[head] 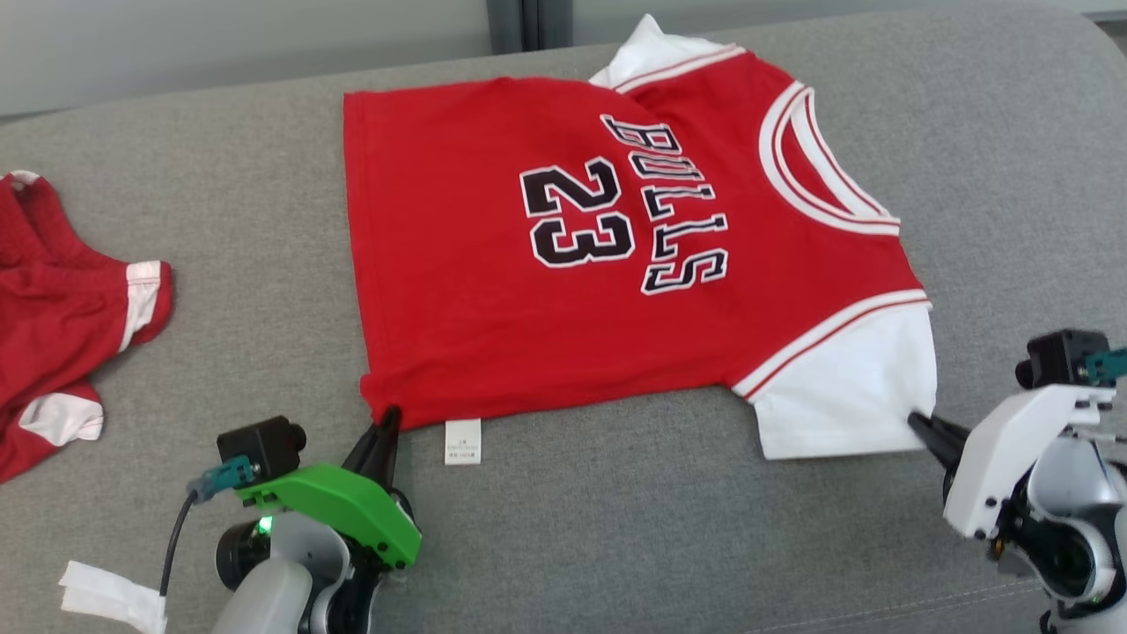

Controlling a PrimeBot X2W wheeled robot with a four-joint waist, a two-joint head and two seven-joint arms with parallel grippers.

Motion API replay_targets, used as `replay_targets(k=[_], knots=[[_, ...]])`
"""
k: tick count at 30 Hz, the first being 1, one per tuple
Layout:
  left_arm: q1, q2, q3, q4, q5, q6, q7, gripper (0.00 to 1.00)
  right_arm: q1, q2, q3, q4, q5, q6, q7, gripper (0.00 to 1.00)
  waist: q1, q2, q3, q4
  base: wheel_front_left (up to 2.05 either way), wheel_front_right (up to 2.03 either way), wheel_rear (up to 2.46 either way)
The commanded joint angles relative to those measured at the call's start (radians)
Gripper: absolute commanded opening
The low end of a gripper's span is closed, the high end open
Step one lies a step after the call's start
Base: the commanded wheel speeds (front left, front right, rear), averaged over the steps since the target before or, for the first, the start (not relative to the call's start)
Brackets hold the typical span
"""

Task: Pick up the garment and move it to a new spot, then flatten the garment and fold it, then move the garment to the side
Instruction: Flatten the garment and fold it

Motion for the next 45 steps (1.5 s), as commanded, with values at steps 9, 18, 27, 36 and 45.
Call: replay_targets(k=[9, 18, 27, 36, 45], knots=[[0.184, 0.05, 0.001, -0.17, 0.001, 0.132, 0.074, 0.0, 0.217, 0.203, -0.131, -0.25, -0.128, 0.0, 0.195, 0.0, 0.0001, 0.0, -0.107, 0.055, 0.0, 0.0, 0.0], [0.264, 0.088, -0.019, -0.263, 0.012, 0.188, 0.133, 0.0, 0.27, 0.217, -0.178, -0.298, -0.111, 0.0, 0.28, 0.0, 0.0001, 0.0, -0.107, 0.071, 0.0, 0.0, 0.0], [0.23, 0.107, -0.02, -0.309, 0.012, 0.207, 0.168, 0.0, 0.173, 0.217, -0.173, -0.308, -0.122, 0.0, 0.218, 0.0, 0.0001, 0.0, -0.11, 0.073, 0.0, 0.0, 0.0], [0.112, 0.079, -0.028, -0.3, 0.004, 0.226, 0.227, 0.0, -0.042, 0.198, -0.116, -0.183, -0.137, 0.0, 0.176, 0.0, 0.0001, 0.0, -0.087, 0.091, 0.0, 0.0, 0.0], [-0.051, 0.034, -0.026, -0.188, -0.009, 0.246, 0.29, 0.0, -0.224, 0.14, -0.069, -0.014, -0.14, 0.0, 0.059, 0.0, 0.0001, 0.0, -0.037, 0.116, 0.0, 0.0, 0.0]])
